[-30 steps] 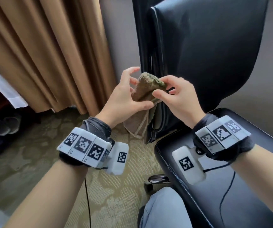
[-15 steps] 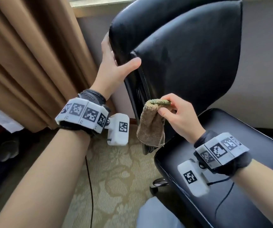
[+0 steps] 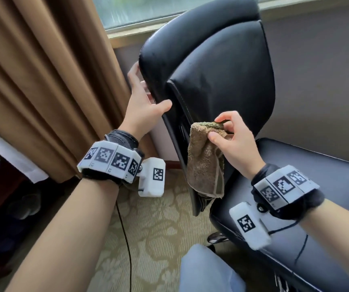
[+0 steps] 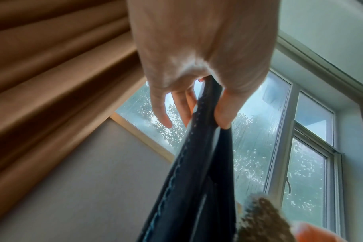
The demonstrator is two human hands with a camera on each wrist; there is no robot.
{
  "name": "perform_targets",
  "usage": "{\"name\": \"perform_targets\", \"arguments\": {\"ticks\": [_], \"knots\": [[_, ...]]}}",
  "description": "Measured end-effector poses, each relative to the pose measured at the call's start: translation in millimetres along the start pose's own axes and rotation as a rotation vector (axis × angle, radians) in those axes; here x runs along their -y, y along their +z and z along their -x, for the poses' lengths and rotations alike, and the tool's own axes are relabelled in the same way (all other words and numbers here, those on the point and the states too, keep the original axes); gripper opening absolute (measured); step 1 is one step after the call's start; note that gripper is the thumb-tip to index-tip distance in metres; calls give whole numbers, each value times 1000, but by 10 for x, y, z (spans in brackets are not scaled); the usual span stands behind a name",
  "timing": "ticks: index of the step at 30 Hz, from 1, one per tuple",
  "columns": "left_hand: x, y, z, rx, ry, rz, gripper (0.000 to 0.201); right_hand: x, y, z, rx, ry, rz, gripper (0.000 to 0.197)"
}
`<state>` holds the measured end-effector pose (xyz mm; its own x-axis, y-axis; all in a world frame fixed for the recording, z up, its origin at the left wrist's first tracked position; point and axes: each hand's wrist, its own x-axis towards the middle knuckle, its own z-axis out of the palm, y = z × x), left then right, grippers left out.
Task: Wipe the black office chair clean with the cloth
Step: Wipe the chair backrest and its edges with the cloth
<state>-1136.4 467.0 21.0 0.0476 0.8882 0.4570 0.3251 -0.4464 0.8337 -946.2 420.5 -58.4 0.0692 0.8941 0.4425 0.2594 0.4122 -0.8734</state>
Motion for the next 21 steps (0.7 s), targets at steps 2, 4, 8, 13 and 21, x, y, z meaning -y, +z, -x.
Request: {"name": "perform_targets", "arguments": {"ticks": [2, 4, 8, 13, 21], "knots": [[-17, -51, 138, 3, 8, -28, 92, 14, 68, 122, -48, -46, -4, 30], [-45, -67, 270, -11, 19, -37, 93, 5, 135, 244, -129, -109, -1, 30], [-79, -43, 441, -52, 50, -41, 90, -94, 241, 447, -312, -369, 197, 4], [-100, -21, 474, -54, 65, -36, 88, -135, 383, 608, -213, -364, 367, 42], [-56, -40, 434, -36, 86, -33, 90, -317, 569, 725, -245, -412, 913, 63]]}}
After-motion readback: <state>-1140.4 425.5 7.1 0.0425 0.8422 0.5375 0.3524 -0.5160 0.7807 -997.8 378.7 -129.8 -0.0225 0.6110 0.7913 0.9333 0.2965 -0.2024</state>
